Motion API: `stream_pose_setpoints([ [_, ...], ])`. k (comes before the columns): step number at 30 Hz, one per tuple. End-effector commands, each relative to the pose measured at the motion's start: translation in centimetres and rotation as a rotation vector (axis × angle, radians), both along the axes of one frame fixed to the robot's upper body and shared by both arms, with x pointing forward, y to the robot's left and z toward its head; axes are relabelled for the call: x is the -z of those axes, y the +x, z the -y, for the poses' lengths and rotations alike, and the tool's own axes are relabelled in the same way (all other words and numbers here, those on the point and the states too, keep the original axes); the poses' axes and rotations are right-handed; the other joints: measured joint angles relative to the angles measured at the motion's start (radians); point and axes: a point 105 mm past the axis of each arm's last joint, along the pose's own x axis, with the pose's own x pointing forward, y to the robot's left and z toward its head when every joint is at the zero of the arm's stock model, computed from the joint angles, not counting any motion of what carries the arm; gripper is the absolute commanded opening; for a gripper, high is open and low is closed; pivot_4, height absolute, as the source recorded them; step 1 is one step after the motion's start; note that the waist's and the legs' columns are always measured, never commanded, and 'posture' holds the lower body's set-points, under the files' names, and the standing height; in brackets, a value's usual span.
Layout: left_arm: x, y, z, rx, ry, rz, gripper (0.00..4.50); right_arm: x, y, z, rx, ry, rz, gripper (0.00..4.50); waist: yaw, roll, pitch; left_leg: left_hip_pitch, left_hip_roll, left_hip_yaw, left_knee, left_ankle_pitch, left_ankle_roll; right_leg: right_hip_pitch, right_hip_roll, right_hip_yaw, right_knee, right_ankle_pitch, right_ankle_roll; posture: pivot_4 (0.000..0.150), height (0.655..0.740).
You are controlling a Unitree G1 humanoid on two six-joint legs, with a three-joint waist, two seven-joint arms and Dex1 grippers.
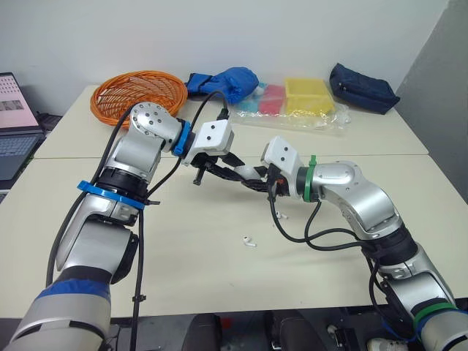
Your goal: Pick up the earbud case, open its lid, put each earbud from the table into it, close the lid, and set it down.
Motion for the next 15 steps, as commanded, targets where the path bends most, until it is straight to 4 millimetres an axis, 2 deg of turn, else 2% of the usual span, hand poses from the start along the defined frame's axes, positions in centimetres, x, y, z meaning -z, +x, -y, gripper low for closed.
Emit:
stream_pose_setpoints([
  [1,-1.6,0.0,0.2,-0.013,-0.065,0.029,0.74,-2.1,-0.3,0.1,-0.029,0.046,0.045,2.14,0.0,0.0,0.0,0.0,0.0,0.0,0.0,0.0,0.0,0.0,0.0,0.0,0.0,0.0,0.0,0.15,0.74],
  [4,-1.6,0.3,-0.4,-0.084,-0.151,-0.083,0.74,-2.7,-0.2,1.5,-0.016,0.064,0.062,3.26,0.0,0.0,0.0,0.0,0.0,0.0,0.0,0.0,0.0,0.0,0.0,0.0,0.0,0.0,0.0,0.15,0.74],
  [7,-0.8,0.7,-1.7,-0.196,-0.242,-0.228,0.74,-3.9,-0.9,2.8,-0.038,0.119,0.134,4.39,0.0,0.0,0.0,0.0,0.0,0.0,0.0,0.0,0.0,0.0,0.0,0.0,0.0,0.0,0.0,0.15,0.74],
  [10,-0.5,0.5,-2.0,-0.237,-0.315,-0.312,0.74,-4.8,-1.2,3.1,-0.026,0.209,0.132,4.45,-0.003,0.0,0.0,0.0,0.0,0.0,0.0,0.0,0.0,0.0,0.0,0.0,0.0,0.0,0.0,0.15,0.74],
  [15,0.3,-0.4,-1.9,-0.31,-0.472,-0.493,0.74,-6.4,-1.2,3.6,0.008,0.252,0.136,4.45,-0.001,0.0,0.0,0.0,0.0,-0.002,0.0,0.0,0.0,0.001,0.0,-0.001,0.001,0.0,0.0,0.15,0.74],
])
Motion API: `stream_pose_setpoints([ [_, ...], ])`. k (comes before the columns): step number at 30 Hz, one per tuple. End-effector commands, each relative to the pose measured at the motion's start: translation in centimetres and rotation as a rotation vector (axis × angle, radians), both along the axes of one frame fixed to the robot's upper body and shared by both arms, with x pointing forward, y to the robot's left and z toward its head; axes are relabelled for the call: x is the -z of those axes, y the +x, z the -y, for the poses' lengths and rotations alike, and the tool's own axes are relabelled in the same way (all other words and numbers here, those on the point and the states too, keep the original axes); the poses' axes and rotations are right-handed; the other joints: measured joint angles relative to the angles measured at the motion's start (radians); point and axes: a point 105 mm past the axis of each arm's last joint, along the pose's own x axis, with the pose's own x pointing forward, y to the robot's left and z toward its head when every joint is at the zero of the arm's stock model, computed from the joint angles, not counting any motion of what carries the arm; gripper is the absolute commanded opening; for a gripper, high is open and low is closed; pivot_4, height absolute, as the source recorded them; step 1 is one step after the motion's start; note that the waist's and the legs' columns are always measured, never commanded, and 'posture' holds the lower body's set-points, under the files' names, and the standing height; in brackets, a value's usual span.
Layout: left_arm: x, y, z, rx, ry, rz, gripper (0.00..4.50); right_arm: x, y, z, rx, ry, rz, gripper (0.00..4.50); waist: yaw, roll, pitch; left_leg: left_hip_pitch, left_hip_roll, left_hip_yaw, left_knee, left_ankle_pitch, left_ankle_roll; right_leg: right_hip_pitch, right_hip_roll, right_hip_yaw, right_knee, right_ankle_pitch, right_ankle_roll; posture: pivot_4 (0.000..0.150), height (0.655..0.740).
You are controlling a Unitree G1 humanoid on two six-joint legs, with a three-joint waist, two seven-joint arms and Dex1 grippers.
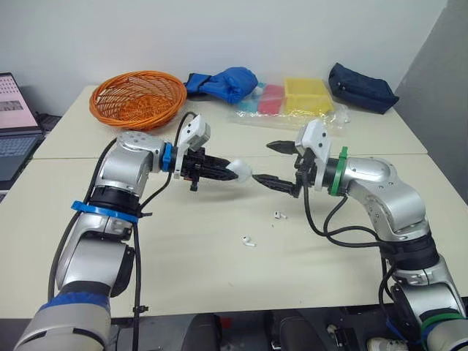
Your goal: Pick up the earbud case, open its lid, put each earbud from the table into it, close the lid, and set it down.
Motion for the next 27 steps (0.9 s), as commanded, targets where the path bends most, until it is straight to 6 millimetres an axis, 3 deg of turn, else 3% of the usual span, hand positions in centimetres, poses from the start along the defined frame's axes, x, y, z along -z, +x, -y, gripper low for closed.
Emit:
stream_pose_setpoints([
  [1,-2.1,-0.6,0.9,-0.023,-0.134,-0.012,0.74,-2.5,-0.4,0.0,0.0,0.033,0.068,4.45,0.002,0.0,0.0,0.0,0.0,0.0,0.0,0.0,0.0,0.0,0.0,0.0,0.0,0.0,0.0,0.15,0.74],
  [6,-2.7,-0.6,1.6,-0.067,-0.201,-0.032,0.74,-2.3,-0.5,-0.8,-0.027,0.009,0.068,4.45,0.002,0.0,0.0,0.0,-0.001,0.0,0.002,0.0,0.0,0.001,-0.001,0.0,0.0,0.0,0.0,0.15,0.74],
  [15,-2.4,-1.9,2.2,-0.022,-0.16,-0.017,0.74,-2.2,0.8,-1.3,-0.004,0.011,0.064,4.45,0.002,0.0,0.0,0.0,-0.001,0.0,0.001,0.0,0.0,0.001,0.0,0.0,0.0,0.002,-0.002,0.15,0.74],
  [27,-2.4,-2.5,2.3,0.013,-0.146,-0.023,0.74,-1.9,2.2,0.2,0.066,-0.016,0.074,4.45,0.003,0.0,0.0,0.0,-0.001,0.0,0.001,0.0,0.0,0.001,0.0,0.0,-0.001,0.002,-0.002,0.15,0.74],
])
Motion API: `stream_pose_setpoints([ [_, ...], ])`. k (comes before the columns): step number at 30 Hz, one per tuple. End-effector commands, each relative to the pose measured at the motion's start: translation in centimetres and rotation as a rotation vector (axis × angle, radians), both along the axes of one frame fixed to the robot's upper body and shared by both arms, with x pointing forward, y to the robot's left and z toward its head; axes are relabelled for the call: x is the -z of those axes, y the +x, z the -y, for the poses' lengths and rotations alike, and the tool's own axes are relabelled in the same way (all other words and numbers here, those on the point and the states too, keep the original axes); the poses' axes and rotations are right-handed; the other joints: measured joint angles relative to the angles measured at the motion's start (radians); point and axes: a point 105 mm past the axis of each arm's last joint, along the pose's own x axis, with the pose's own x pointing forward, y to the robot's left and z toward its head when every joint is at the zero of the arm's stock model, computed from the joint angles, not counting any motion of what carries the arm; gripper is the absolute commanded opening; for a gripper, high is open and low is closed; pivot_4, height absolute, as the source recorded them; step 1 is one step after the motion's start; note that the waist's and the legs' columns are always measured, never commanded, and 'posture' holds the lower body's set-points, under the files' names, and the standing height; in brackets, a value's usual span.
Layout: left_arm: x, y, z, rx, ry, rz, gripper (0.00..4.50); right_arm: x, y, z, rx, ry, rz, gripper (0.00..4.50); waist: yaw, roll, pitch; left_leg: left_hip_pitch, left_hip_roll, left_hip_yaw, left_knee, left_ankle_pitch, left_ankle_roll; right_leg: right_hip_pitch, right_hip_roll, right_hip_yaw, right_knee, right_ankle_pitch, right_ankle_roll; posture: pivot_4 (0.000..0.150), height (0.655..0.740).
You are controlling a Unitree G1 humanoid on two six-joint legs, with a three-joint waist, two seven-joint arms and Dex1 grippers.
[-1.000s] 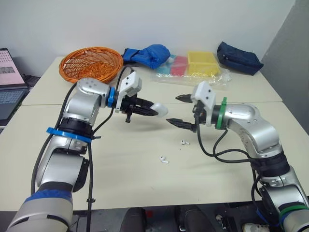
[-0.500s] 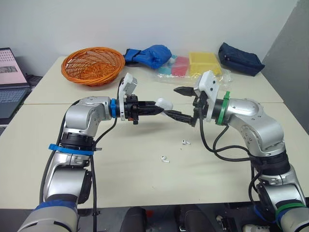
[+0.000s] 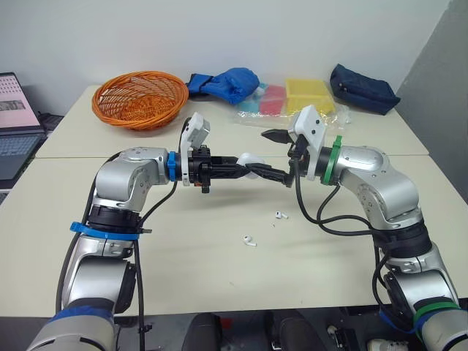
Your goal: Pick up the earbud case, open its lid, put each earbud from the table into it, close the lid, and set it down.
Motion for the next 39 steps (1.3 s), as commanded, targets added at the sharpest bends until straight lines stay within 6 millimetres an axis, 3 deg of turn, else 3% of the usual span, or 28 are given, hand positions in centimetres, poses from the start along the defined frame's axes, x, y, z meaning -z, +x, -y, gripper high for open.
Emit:
stream_pose_setpoints([
  [1,-1.1,-0.8,0.5,0.053,-0.016,0.04,0.74,-1.4,0.8,1.3,0.056,-0.001,0.061,4.45,0.0,0.0,0.0,0.0,0.0,0.0,0.0,0.0,0.0,0.0,0.0,0.0,0.0,0.0,0.0,0.15,0.74],
  [11,-1.0,-0.7,0.6,0.059,-0.016,0.047,0.74,-2.5,1.5,2.8,0.096,0.014,0.082,4.45,-0.001,0.0,0.0,0.0,0.0,0.0,0.0,0.0,0.0,0.0,0.0,0.0,0.0,0.0,0.0,0.15,0.74],
  [14,-1.2,-0.2,0.5,0.026,-0.049,0.086,0.74,-3.8,0.0,2.5,0.015,0.11,0.014,4.45,0.0,0.0,0.0,0.0,0.0,0.0,-0.001,0.0,0.0,0.0,0.0,0.0,0.0,0.0,0.0,0.15,0.74],
  [17,-1.7,0.8,0.4,-0.053,-0.121,0.187,0.74,-3.7,-1.3,3.0,-0.054,0.123,-0.069,4.45,0.002,0.0,0.0,0.0,0.0,0.0,0.0,0.0,0.0,0.0,-0.001,0.0,-0.001,0.001,-0.001,0.15,0.74],
  [21,-3.3,3.6,-1.2,-0.363,-0.251,0.445,0.74,-2.4,-1.9,5.1,-0.032,0.092,-0.171,4.45,0.005,0.0,0.0,0.0,-0.001,0.001,0.0,0.0,0.0,0.001,-0.002,0.001,-0.001,0.001,-0.001,0.15,0.74],
  [23,-2.2,3.1,-1.2,-0.364,-0.192,0.519,0.74,-1.4,-1.8,5.9,0.008,0.067,-0.202,4.45,0.005,0.0,0.0,0.0,-0.001,0.001,0.0,0.0,0.0,0.001,-0.002,0.001,-0.001,0.001,-0.001,0.15,0.74],
  [25,-1.2,2.5,-1.3,-0.357,-0.236,0.445,0.74,0.2,-2.2,6.4,0.022,0.018,-0.221,4.45,0.002,0.0,0.0,0.001,-0.001,0.002,-0.001,0.0,0.0,0.001,-0.002,0.002,-0.001,0.001,-0.001,0.15,0.74],
  [27,-1.2,2.3,-2.0,-0.415,-0.33,0.423,0.74,1.8,-3.0,6.1,-0.013,-0.034,-0.22,4.45,0.002,0.0,0.0,0.001,-0.001,0.002,-0.001,0.0,0.0,0.001,-0.002,0.002,-0.001,0.001,-0.001,0.15,0.74],
  [32,0.5,1.0,-2.6,-0.431,-0.278,0.497,0.74,5.3,-4.3,4.6,-0.076,-0.109,-0.292,4.45,-0.002,0.0,0.0,0.002,0.0,0.001,-0.001,0.0,0.0,0.001,-0.001,0.001,-0.001,-0.001,0.002,0.15,0.74],
  [35,1.3,0.1,-3.2,-0.448,-0.289,0.479,0.74,7.9,-5.3,2.0,-0.104,-0.098,-0.337,4.45,-0.002,-0.001,-0.001,0.004,0.0,0.001,-0.001,0.0,0.0,0.004,-0.001,0.002,0.0,0.0,0.003,0.15,0.74],
  [39,1.0,-0.6,-3.4,-0.449,-0.29,0.493,0.74,9.8,-6.7,0.2,-0.14,-0.113,-0.355,4.45,0.0,-0.001,0.0,0.01,0.0,0.001,-0.001,0.0,0.0,0.01,-0.001,0.001,-0.001,0.0,0.003,0.15,0.74],
])
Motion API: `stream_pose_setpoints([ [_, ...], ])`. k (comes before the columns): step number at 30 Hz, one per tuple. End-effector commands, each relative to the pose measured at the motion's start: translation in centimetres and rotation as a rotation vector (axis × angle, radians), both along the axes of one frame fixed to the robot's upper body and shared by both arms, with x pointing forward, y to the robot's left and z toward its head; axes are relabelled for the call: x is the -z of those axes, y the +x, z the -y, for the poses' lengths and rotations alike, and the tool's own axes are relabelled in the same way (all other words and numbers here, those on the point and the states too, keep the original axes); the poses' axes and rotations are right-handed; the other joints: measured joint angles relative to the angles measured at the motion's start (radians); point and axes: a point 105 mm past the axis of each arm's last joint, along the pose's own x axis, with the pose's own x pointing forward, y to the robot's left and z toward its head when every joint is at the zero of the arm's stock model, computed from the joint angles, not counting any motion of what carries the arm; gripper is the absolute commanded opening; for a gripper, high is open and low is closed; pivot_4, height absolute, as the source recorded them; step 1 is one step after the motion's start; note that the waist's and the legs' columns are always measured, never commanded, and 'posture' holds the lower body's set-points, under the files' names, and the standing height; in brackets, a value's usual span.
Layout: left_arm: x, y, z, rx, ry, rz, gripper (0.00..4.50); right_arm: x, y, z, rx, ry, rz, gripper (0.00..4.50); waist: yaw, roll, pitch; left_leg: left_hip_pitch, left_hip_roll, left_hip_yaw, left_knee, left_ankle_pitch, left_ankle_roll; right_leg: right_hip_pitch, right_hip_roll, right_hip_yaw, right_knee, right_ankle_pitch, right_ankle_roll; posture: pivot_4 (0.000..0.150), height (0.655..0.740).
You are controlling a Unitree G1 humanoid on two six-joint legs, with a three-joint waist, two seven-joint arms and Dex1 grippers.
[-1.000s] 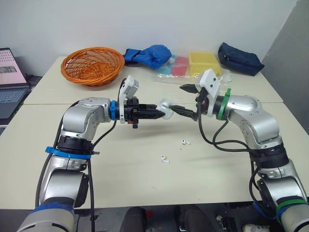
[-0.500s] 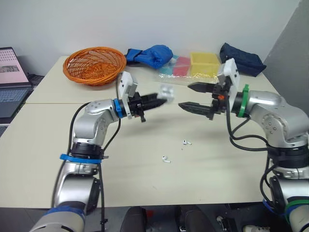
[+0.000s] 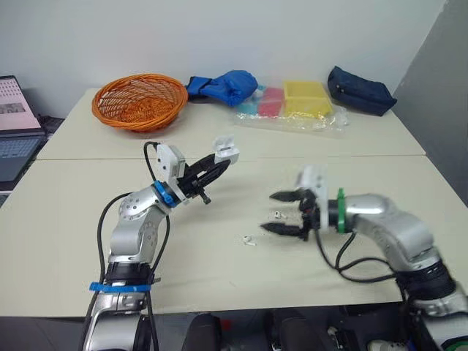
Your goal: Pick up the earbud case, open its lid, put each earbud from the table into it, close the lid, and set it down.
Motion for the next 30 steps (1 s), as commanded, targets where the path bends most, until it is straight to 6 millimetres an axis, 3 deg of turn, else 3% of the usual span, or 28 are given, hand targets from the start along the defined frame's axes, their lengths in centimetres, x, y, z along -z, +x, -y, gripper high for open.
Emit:
stream_pose_setpoints([
  [1,-2.3,-0.7,-0.2,-0.004,-0.005,0.093,0.74,-0.5,-0.6,-0.9,-0.017,0.008,0.061,4.45,0.002,0.0,0.0,0.0,0.0,0.0,0.0,0.0,0.0,0.0,0.0,0.0,0.0,0.0,0.0,0.15,0.74],
  [5,-2.5,-1.0,-0.1,-0.009,-0.005,0.096,0.74,1.6,-0.9,-2.0,-0.045,-0.023,0.063,4.45,0.002,-0.001,0.0,0.004,-0.001,0.001,0.001,0.0,0.0,0.005,-0.001,0.0,-0.001,0.001,0.001,0.15,0.74],
  [8,-2.7,-1.3,0.1,-0.011,-0.003,0.11,0.74,3.7,0.0,-2.3,-0.034,-0.071,0.102,4.45,0.002,-0.001,0.0,0.005,0.0,0.0,0.0,0.0,0.0,0.006,-0.001,0.0,-0.001,0.001,0.001,0.15,0.74],
  [17,-2.8,-1.5,0.1,-0.019,0.012,0.12,0.74,5.9,0.8,-2.9,-0.011,-0.099,0.125,4.45,0.002,-0.001,0.0,0.005,0.0,0.0,0.0,0.0,0.0,0.005,0.0,0.0,-0.001,0.0,0.0,0.15,0.74],
  [20,-2.8,-1.5,0.3,-0.016,0.019,0.126,0.74,6.4,1.1,-3.2,0.0,-0.11,0.122,3.97,0.002,-0.001,0.0,0.005,0.0,0.0,0.0,0.0,0.0,0.005,0.0,0.0,-0.001,0.0,0.0,0.15,0.74],
  [30,-3.2,-0.8,-0.1,-0.034,0.039,0.154,0.74,7.9,0.5,-2.2,-0.033,-0.211,0.12,0.57,0.001,-0.001,0.0,0.009,0.0,0.001,-0.001,0.0,0.0,0.008,0.0,0.0,-0.001,0.0,-0.001,0.15,0.74],
])
